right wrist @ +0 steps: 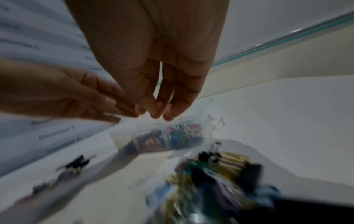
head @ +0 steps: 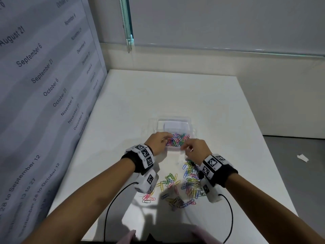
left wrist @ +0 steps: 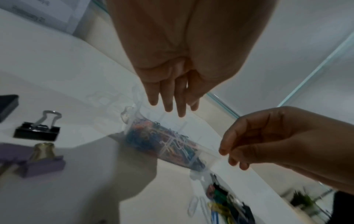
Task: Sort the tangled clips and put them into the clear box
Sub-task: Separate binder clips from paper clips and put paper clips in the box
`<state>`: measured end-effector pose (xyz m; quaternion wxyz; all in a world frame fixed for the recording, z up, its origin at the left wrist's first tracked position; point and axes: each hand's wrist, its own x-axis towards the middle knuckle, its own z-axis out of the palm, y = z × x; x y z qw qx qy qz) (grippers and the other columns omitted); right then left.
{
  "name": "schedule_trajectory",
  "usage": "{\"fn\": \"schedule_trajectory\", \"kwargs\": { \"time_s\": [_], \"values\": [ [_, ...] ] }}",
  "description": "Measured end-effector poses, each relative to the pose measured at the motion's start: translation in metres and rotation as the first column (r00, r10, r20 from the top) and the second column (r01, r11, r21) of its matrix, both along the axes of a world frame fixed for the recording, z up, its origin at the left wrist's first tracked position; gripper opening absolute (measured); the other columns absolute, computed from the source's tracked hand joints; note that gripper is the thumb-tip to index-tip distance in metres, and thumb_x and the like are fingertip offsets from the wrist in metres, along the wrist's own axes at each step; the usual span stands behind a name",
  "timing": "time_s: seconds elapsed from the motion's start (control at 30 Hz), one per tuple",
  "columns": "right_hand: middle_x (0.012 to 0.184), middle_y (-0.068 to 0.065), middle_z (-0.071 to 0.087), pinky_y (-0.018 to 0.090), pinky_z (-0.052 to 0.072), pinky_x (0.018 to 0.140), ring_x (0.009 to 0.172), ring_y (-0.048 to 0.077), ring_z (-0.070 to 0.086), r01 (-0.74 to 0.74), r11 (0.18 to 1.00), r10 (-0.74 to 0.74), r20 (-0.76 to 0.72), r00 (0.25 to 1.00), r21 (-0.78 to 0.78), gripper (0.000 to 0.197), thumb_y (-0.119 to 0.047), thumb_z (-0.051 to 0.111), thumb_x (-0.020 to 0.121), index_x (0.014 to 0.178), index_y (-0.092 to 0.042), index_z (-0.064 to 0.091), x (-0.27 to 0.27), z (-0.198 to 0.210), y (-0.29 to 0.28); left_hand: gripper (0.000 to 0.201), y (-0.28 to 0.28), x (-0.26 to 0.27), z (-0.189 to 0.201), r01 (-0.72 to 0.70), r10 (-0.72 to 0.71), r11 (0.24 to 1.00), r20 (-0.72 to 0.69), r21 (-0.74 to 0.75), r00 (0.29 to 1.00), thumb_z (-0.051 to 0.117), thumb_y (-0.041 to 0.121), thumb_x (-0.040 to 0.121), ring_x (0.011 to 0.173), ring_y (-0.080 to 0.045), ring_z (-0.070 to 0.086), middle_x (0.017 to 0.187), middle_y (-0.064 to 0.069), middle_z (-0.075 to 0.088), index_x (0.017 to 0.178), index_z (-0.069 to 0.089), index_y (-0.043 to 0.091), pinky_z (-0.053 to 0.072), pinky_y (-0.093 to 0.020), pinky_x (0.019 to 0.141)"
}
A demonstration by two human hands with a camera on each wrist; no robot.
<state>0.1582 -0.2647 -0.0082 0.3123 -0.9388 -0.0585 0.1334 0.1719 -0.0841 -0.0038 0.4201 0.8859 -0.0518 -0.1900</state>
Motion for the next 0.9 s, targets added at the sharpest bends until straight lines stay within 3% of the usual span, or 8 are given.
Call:
{"fn": "schedule_trajectory", "kwargs": {
  "time_s": [0.1, 0.23, 0.4, 0.5, 0.6, 0.73, 0.83, 0.9],
  "values": [
    [0.093, 0.007, 0.073, 0.021, 0.044, 0.073, 0.078, 0.017, 0.061, -0.102, 0.991, 0.094, -0.095, 0.991, -0.090, 0.029, 0.003, 0.048, 0.076, 0.080, -0.013, 0.072, -0.014, -0.010, -0.009, 0.037, -0.004, -0.015, 0.002, 0.102, -0.107, 0.993, 0.073, 0.068, 0.992, 0.043, -0.003, 0.089, 0.121, -0.022, 0.052, 0.128, -0.009, 0.059, 0.119, 0.061, 0.009, 0.036, -0.025, 0.102],
    [0.110, 0.006, 0.066, 0.021, 0.041, 0.084, 0.102, 0.021, 0.060, -0.224, 0.953, 0.180, -0.213, 0.960, -0.204, 0.035, 0.001, 0.051, 0.075, 0.101, -0.014, 0.068, -0.028, -0.022, -0.010, 0.032, -0.011, -0.035, -0.006, 0.273, -0.285, 0.955, 0.106, 0.112, 0.953, 0.043, 0.000, 0.090, 0.117, -0.019, 0.053, 0.121, -0.008, 0.062, 0.107, 0.068, 0.010, 0.037, -0.031, 0.104],
    [0.125, 0.008, 0.056, 0.030, 0.040, 0.100, 0.118, 0.023, 0.049, -0.309, 0.920, 0.254, -0.234, 0.938, -0.240, 0.044, -0.001, 0.049, 0.079, 0.119, -0.015, 0.059, -0.035, -0.028, 0.003, 0.040, -0.007, -0.053, -0.030, 0.338, -0.360, 0.894, 0.023, 0.293, 0.933, 0.047, 0.006, 0.088, 0.123, -0.024, 0.045, 0.129, -0.009, 0.049, 0.127, 0.055, 0.013, 0.040, -0.034, 0.104],
    [0.125, 0.008, 0.058, 0.028, 0.040, 0.097, 0.117, 0.022, 0.051, -0.391, 0.894, 0.331, -0.265, 0.906, -0.218, 0.042, 0.000, 0.048, 0.080, 0.118, -0.014, 0.059, -0.037, -0.027, 0.012, 0.062, 0.007, -0.065, -0.041, 0.383, -0.395, 0.836, -0.054, 0.394, 0.917, 0.062, 0.023, 0.083, 0.130, -0.026, 0.033, 0.140, -0.010, 0.035, 0.139, 0.037, 0.014, 0.033, -0.037, 0.109],
    [0.118, 0.005, 0.064, 0.022, 0.042, 0.091, 0.108, 0.018, 0.058, -0.409, 0.905, 0.370, -0.262, 0.891, -0.115, 0.041, 0.001, 0.049, 0.076, 0.112, -0.014, 0.063, -0.042, -0.026, 0.019, 0.070, 0.021, -0.075, -0.048, 0.411, -0.444, 0.791, -0.038, 0.454, 0.895, 0.067, 0.034, 0.078, 0.129, -0.027, 0.032, 0.142, -0.009, 0.033, 0.138, 0.035, 0.016, 0.034, -0.040, 0.108],
    [0.113, 0.008, 0.064, 0.019, 0.044, 0.083, 0.090, 0.016, 0.058, -0.231, 0.973, 0.226, -0.160, 0.961, -0.012, 0.043, 0.004, 0.051, 0.073, 0.111, -0.014, 0.063, -0.042, -0.030, 0.020, 0.065, 0.032, -0.086, -0.048, 0.427, -0.419, 0.839, -0.099, 0.338, 0.902, 0.069, 0.034, 0.079, 0.126, -0.022, 0.036, 0.136, -0.005, 0.039, 0.136, 0.043, 0.019, 0.033, -0.035, 0.108],
    [0.126, 0.009, 0.048, 0.024, 0.038, 0.094, 0.112, 0.022, 0.050, -0.219, 0.968, 0.199, -0.157, 0.967, -0.124, 0.055, -0.001, 0.055, 0.076, 0.129, -0.015, 0.046, -0.039, -0.038, 0.022, 0.066, 0.036, -0.090, -0.046, 0.394, -0.376, 0.892, -0.123, 0.222, 0.919, 0.073, 0.033, 0.076, 0.124, -0.020, 0.040, 0.131, -0.006, 0.044, 0.134, 0.044, 0.021, 0.035, -0.033, 0.107],
    [0.127, 0.010, 0.042, 0.030, 0.038, 0.100, 0.118, 0.025, 0.045, -0.240, 0.955, 0.208, -0.186, 0.960, -0.174, 0.058, -0.001, 0.055, 0.076, 0.131, -0.016, 0.042, -0.040, -0.044, 0.026, 0.071, 0.040, -0.094, -0.047, 0.360, -0.339, 0.900, -0.124, 0.245, 0.933, 0.076, 0.035, 0.072, 0.122, -0.019, 0.041, 0.130, -0.004, 0.043, 0.134, 0.042, 0.024, 0.037, -0.034, 0.105]
  ]
}}
